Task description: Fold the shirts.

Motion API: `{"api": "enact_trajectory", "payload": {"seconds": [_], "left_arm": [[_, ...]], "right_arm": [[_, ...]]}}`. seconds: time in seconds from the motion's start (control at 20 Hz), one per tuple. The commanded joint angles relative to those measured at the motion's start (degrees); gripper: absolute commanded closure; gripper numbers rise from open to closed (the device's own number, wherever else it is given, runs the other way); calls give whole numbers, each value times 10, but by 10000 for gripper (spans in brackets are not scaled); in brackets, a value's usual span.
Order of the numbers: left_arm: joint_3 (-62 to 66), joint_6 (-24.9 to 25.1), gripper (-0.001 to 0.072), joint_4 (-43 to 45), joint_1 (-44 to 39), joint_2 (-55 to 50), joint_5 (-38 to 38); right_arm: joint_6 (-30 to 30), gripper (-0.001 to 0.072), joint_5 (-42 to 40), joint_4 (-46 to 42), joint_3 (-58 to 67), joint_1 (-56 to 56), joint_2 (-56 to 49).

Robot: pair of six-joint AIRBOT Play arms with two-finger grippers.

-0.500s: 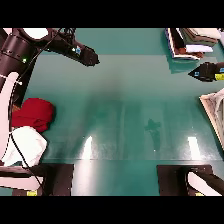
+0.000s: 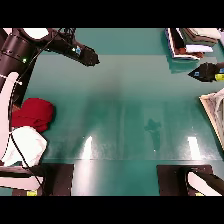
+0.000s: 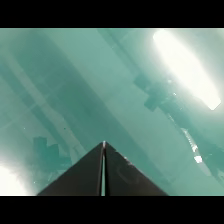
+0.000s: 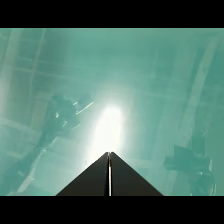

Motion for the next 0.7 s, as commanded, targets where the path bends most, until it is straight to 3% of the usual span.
{"api": "enact_trajectory", "payload": {"seconds": [0.0,0.3,0.4,0.5,0.65], "left_arm": [[0,0,677,0,0,0,0],[0,-1,677,-12,1,0,42],[0,-16,678,-7,19,7,-6],[-3,2,678,1,56,28,-82],[-68,-23,678,53,143,112,-99]], "right_arm": [[0,694,13,0,0,0,0],[0,694,54,1,0,0,0],[0,695,60,0,0,0,0],[0,695,60,0,0,0,0],[0,695,63,2,0,1,0]]}}
